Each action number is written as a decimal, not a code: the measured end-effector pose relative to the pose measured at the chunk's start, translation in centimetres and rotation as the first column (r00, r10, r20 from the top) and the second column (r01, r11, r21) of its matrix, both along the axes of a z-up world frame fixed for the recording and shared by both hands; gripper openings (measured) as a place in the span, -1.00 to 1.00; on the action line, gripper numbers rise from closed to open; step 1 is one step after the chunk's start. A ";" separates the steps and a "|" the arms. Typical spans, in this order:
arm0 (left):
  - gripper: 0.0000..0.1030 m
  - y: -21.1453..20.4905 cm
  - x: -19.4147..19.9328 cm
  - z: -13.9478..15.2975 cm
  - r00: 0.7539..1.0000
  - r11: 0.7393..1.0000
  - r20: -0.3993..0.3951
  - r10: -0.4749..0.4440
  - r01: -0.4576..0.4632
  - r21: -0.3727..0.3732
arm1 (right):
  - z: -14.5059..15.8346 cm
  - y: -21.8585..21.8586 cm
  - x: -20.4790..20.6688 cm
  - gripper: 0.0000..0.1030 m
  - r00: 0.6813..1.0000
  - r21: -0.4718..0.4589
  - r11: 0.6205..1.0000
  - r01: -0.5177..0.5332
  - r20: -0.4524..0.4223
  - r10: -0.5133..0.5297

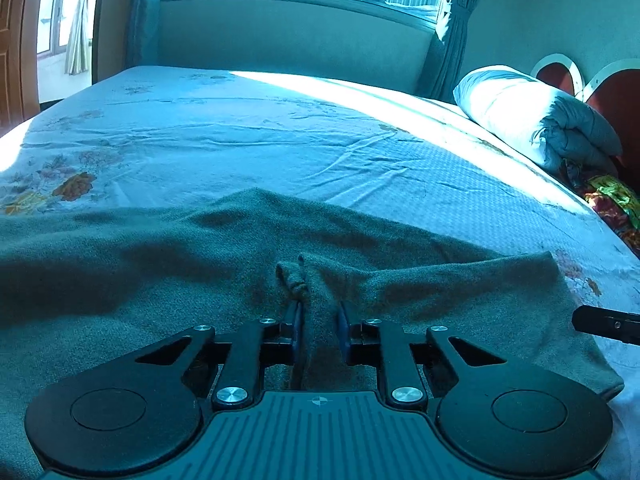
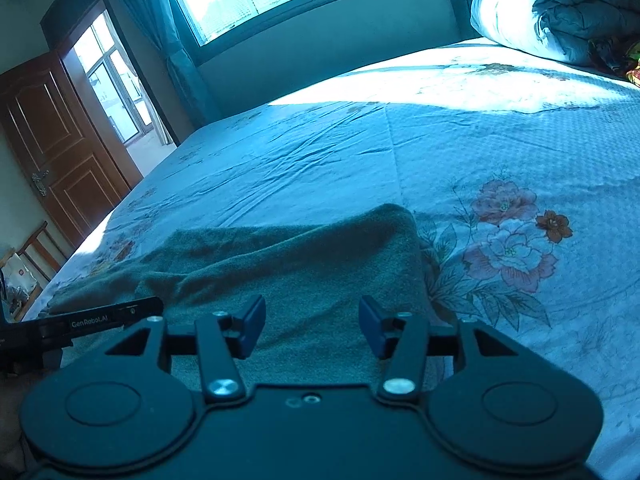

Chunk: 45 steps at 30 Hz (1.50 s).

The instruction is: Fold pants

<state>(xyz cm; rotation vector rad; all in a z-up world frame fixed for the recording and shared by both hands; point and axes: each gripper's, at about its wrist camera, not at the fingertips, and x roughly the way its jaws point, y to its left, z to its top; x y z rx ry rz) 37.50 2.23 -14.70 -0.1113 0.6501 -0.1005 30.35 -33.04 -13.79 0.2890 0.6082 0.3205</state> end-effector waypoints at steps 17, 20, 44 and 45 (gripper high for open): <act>-0.50 2.3 -5.4 -0.1 1.000 1.000 -0.011 -0.010 0.010 0.023 | -1.1 6.7 -2.8 0.22 0.995 -0.307 0.948 -0.090 0.013 0.099; -0.50 5.6 -7.5 2.1 0.996 0.997 0.058 0.071 -0.072 0.011 | 1.1 6.1 -5.1 0.30 0.987 -0.231 0.967 -0.104 0.098 0.129; 0.33 28.3 -9.5 -6.1 0.932 0.854 -0.048 0.359 -0.349 -0.385 | 1.2 17.0 -6.3 0.38 0.986 -0.218 0.972 -0.082 0.122 0.111; 0.34 28.7 -9.4 -6.4 0.935 0.852 -0.033 0.353 -0.336 -0.401 | 1.1 17.6 -6.3 0.38 0.985 -0.229 0.970 -0.086 0.124 0.117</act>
